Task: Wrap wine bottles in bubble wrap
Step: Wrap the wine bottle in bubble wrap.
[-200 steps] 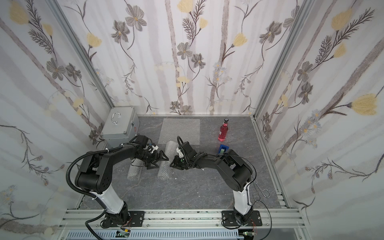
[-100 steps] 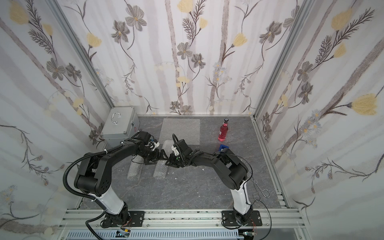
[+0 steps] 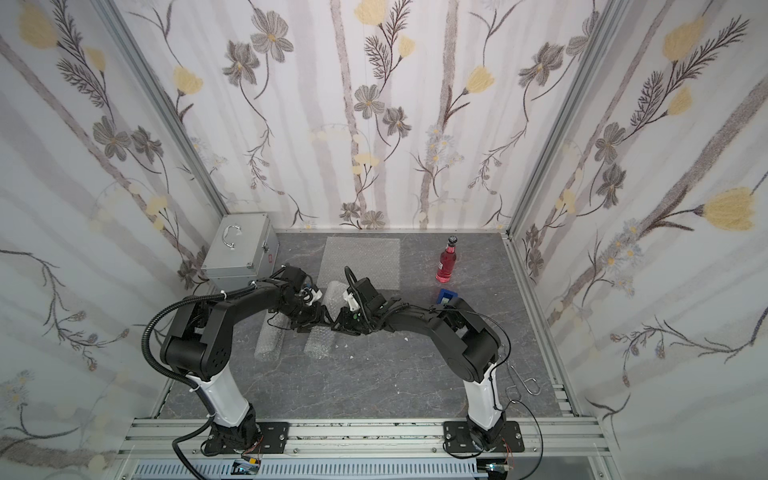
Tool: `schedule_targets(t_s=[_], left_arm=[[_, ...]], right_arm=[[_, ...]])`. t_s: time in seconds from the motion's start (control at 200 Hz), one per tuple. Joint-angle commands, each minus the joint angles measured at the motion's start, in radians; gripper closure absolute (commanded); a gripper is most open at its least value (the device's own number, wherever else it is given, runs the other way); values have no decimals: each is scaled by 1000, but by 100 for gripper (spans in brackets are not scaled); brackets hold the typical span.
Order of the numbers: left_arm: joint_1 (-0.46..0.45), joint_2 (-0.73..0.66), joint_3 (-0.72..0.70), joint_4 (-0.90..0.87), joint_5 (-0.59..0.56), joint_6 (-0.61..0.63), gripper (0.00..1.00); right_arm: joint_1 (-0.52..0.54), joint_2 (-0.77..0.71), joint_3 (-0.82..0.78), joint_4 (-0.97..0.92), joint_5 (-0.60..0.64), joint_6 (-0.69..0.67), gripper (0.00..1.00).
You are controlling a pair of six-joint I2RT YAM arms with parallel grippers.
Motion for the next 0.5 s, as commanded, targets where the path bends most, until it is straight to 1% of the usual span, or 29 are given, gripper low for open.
schedule_targets(t_s=[0.0, 0.04, 0.13, 0.215, 0.28, 0.375, 0.5], left_arm=[[11, 21, -26, -10, -23, -55, 42], [16, 26, -34, 8, 11, -71, 45], [25, 36, -43, 50, 105, -114, 55], [21, 41, -51, 110, 205, -170, 58], [12, 44, -51, 149, 257, -207, 59], [-6, 50, -56, 201, 293, -237, 60], [-29, 89, -44, 191, 293, -226, 61]], right_arm=[[-25, -71, -50, -3, 46, -23, 70], [-35, -93, -73, -4, 56, -24, 69], [-44, -121, -100, -6, 61, -27, 68], [-43, -131, -109, -9, 66, -29, 66], [-43, -136, -116, -3, 66, -25, 65], [-43, -147, -134, 9, 59, -19, 64], [-44, -152, -164, 26, 52, -8, 65]])
